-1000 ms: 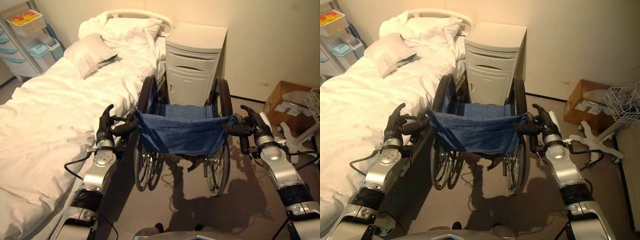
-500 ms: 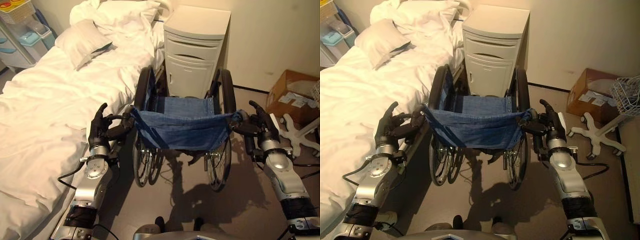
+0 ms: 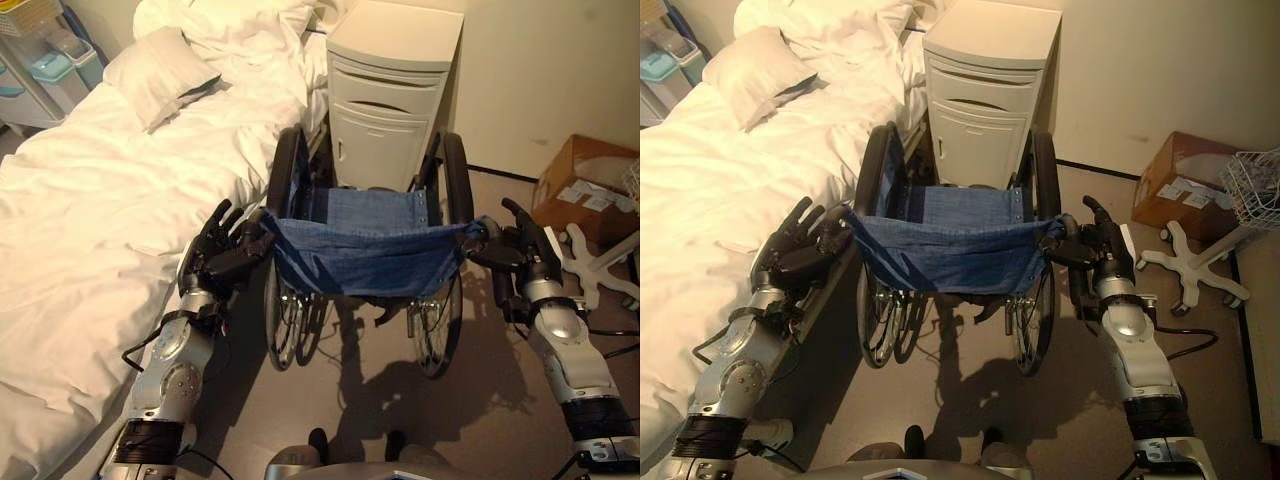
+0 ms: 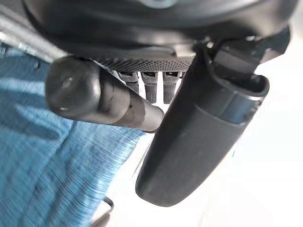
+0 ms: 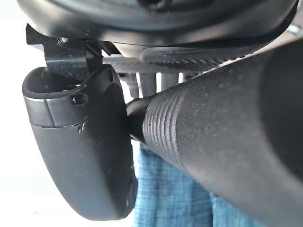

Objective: Push the wheelchair next to the bed

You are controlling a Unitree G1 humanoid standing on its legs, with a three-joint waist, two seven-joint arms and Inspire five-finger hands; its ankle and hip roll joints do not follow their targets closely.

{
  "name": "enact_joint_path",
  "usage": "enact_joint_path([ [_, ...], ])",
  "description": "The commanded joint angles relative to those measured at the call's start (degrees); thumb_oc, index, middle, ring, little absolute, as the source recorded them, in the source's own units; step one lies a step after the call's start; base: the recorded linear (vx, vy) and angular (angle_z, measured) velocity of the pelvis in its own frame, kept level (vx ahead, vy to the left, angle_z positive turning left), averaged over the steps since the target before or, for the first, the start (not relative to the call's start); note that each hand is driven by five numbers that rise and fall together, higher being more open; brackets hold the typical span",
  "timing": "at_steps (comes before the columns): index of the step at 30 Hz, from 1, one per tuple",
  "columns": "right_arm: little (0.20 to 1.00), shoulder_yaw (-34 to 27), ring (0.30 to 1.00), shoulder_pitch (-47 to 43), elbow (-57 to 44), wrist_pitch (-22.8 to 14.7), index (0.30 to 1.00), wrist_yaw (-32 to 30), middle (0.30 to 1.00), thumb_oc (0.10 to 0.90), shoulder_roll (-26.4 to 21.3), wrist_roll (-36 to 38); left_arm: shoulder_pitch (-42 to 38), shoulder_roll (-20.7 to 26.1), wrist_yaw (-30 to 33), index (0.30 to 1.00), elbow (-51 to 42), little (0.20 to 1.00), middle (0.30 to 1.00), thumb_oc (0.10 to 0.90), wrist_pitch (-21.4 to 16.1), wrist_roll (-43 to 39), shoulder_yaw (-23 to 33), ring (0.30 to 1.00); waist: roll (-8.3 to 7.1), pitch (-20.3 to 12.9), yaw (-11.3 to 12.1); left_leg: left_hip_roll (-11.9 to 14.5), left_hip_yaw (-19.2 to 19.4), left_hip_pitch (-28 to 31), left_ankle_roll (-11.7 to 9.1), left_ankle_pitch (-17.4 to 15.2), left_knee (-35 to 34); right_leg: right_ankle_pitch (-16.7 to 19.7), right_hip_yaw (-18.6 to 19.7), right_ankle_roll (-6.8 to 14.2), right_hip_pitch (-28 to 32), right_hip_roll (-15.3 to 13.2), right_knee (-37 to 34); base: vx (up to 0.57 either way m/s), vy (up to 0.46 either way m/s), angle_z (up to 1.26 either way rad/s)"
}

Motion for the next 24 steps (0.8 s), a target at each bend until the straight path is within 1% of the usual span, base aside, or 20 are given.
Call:
enact_joint_path([
  [1,0.9,-2.7,0.9,-3.65,-1.07,-8.42,0.9,0.48,0.9,0.8,-3.17,2.62,-4.36,2.14,-6.35,0.9,-3.7,0.9,0.9,0.8,-5.33,-7.86,1.25,0.9,-0.08,-4.64,-0.06,0.23,-0.05,-0.96,-1.29,-5.11,4.01,-1.06,-1.5,1.06,-1.08,-2.87,4.92,0.0,0.0,0.0],
  [4,0.9,-2.32,0.9,-4.54,-0.71,-8.7,0.9,0.34,0.9,0.8,-3.39,4.57,-4.52,2.1,-5.03,0.9,-2.79,0.9,0.9,0.8,-7.17,-7.52,1.82,0.9,-0.13,-4.81,0.17,0.12,-0.09,-0.85,-1.32,-5.12,3.87,-1.11,-1.75,1.01,-0.92,-2.93,4.78,0.0,0.0,0.0],
  [6,0.9,-2.42,0.9,-5.0,-0.82,-8.76,0.9,0.05,0.9,0.8,-3.71,5.76,-4.52,2.24,-3.77,0.9,-2.44,0.9,0.9,0.8,-7.91,-5.63,2.24,0.9,-0.23,-4.93,0.29,0.06,-0.16,-0.82,-1.34,-5.1,3.77,-1.14,-1.82,0.95,-0.82,-2.87,4.64,0.0,0.0,0.0],
  [7,0.9,-2.88,0.9,-5.4,-0.84,-8.4,0.9,0.24,0.9,0.8,-4.23,6.99,-4.6,2.56,-2.45,0.9,-1.98,0.9,0.9,0.8,-8.27,-3.12,2.64,0.9,-0.35,-4.97,0.39,0.04,-0.24,-0.82,-1.38,-5.13,3.73,-1.17,-1.96,0.93,-0.73,-2.84,4.55,0.0,0.0,0.0],
  [10,0.9,-3.85,0.9,-6.04,-0.43,-6.15,0.9,1.3,0.9,0.8,-5.98,8.59,-4.69,3.74,0.36,0.9,-1.05,0.9,0.9,0.8,-9.05,1.94,3.52,0.9,-0.65,-4.96,0.5,-0.04,-0.25,-0.7,-1.43,-5.16,3.55,-1.19,-2.07,0.94,-0.54,-2.72,4.36,0.0,0.0,0.0],
  [11,0.9,-4.54,0.9,-6.4,0.11,-4.94,0.9,1.45,0.9,0.8,-7.33,9.22,-4.94,4.69,1.91,0.9,-0.34,0.9,0.9,0.8,-9.46,3.89,4.06,0.9,-0.8,-4.95,0.48,-0.09,-0.29,-0.68,-1.46,-5.2,3.48,-1.27,-2.13,0.96,-0.53,-2.67,4.36,0.0,0.0,0.0],
  [14,0.9,-6.1,0.9,-7.56,2.46,-3.49,0.9,1.29,0.9,0.8,-11.2,11.79,-5.91,6.82,3.13,0.9,2.13,0.9,0.9,0.8,-10.07,4.8,5.16,0.9,-1.24,-4.99,0.22,-0.15,-0.05,-0.64,-1.54,-5.21,3.44,-1.28,-2.05,0.97,-0.53,-2.51,4.33,0.0,-0.006,0.01],
  [16,0.9,-6.79,0.9,-7.59,3.45,-4.0,0.9,1.13,0.9,0.8,-12.7,13.31,-6.23,7.47,3.97,0.9,2.9,0.9,0.9,0.8,-10.51,4.41,5.6,0.9,-1.37,-4.99,0.11,-0.11,0.05,-0.61,-1.57,-5.17,3.36,-1.31,-1.99,0.97,-0.52,-2.42,4.29,-0.01,-0.016,0.04],
  [19,0.9,-8.47,0.9,-8.04,6.56,-5.66,0.9,-1.01,0.9,0.8,-15.64,14.6,-7.07,8.38,6.08,0.9,5.21,0.9,0.9,0.8,-12.61,2.85,6.19,0.9,-1.72,-5.06,-0.19,-0.15,0.23,-0.53,-1.6,-5.29,3.26,-1.46,-1.86,0.95,-0.5,-2.17,4.28,0.0,-0.014,0.03],
  [20,0.9,-8.6,0.9,-8.1,6.78,-5.87,0.9,-1.32,0.9,0.8,-15.86,14.57,-7.18,8.42,6.44,0.9,5.37,0.9,0.9,0.8,-12.78,2.73,6.2,0.9,-1.73,-5.04,-0.22,-0.16,0.24,-0.52,-1.6,-5.3,3.28,-1.47,-1.83,0.94,-0.49,-2.14,4.28,0.0,0.0,0.0],
  [23,0.9,-9.8,0.9,-7.82,7.47,-7.4,0.9,-4.85,0.9,0.8,-17.03,11.1,-7.25,8.16,7.92,0.9,6.32,0.9,0.9,0.8,-12.53,2.59,6.6,0.9,-1.93,-4.94,-0.52,-0.22,0.31,-0.42,-1.51,-5.45,3.38,-1.59,-1.58,0.85,-0.34,-1.95,4.16,0.0,0.0,0.0],
  [24,0.9,-9.92,0.9,-7.77,7.27,-7.81,0.9,-5.18,0.9,0.8,-17.13,10.55,-7.22,8.1,8.04,0.9,6.39,0.9,0.9,0.8,-12.31,2.51,6.61,0.9,-1.92,-4.91,-0.55,-0.24,0.33,-0.4,-1.47,-5.46,3.38,-1.59,-1.51,0.84,-0.3,-1.9,4.11,0.0,0.0,0.0],
])
